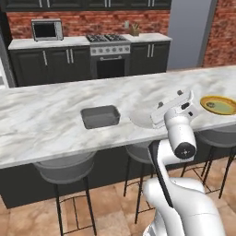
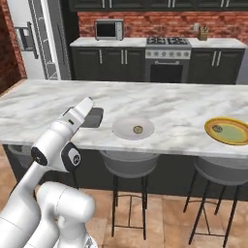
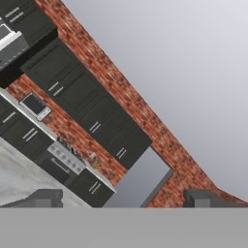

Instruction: Place two dumplings into each of the tupperware containers and then place the containers in the fridge.

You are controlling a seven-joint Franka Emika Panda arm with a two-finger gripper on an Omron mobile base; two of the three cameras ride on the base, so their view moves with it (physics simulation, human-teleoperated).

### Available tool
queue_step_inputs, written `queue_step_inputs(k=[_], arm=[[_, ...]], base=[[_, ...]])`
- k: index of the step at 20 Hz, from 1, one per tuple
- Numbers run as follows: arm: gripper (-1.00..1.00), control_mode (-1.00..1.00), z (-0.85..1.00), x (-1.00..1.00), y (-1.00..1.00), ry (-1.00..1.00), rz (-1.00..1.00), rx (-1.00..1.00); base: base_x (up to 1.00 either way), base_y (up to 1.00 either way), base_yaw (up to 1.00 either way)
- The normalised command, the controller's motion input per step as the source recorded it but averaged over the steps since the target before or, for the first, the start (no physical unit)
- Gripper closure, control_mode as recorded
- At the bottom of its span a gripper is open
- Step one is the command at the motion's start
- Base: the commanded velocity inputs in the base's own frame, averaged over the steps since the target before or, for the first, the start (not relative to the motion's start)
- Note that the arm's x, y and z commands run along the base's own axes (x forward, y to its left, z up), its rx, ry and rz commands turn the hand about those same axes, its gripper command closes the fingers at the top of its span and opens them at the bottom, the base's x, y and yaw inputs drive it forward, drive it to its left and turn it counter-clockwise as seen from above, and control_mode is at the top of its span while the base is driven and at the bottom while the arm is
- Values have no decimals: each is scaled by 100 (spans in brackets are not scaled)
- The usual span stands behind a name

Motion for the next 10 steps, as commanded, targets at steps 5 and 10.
queue_step_inputs(k=[5,10], arm=[[-100,100,0,0,0,0,0,0],[-100,100,0,0,0,0,0,0]], base=[[14,-60,11],[26,-60,12]])
